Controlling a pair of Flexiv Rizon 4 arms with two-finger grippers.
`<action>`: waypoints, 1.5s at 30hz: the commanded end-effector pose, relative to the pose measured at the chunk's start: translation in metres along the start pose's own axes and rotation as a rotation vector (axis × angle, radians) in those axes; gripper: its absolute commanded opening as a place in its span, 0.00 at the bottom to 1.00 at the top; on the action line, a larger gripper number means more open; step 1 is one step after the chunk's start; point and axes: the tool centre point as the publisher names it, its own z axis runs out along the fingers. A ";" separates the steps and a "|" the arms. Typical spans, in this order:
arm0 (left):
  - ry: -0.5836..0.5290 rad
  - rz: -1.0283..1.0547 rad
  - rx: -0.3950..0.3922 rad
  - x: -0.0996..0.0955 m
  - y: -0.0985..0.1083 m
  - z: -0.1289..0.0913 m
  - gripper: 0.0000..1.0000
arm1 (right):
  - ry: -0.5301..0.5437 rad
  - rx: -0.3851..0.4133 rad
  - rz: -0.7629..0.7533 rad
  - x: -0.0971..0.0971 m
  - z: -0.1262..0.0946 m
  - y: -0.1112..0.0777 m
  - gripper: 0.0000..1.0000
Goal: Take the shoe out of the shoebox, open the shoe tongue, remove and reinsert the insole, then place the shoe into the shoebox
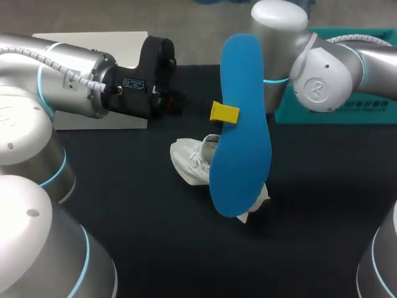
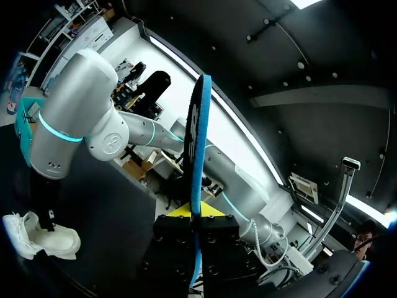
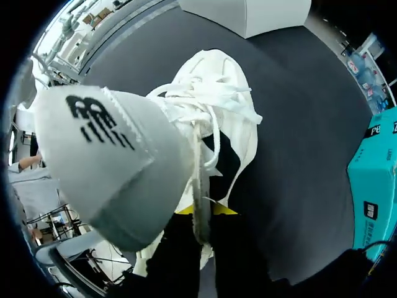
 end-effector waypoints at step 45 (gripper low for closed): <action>-0.001 0.000 0.002 0.000 0.001 0.001 0.00 | 0.048 -0.320 0.716 -0.038 0.020 0.014 0.00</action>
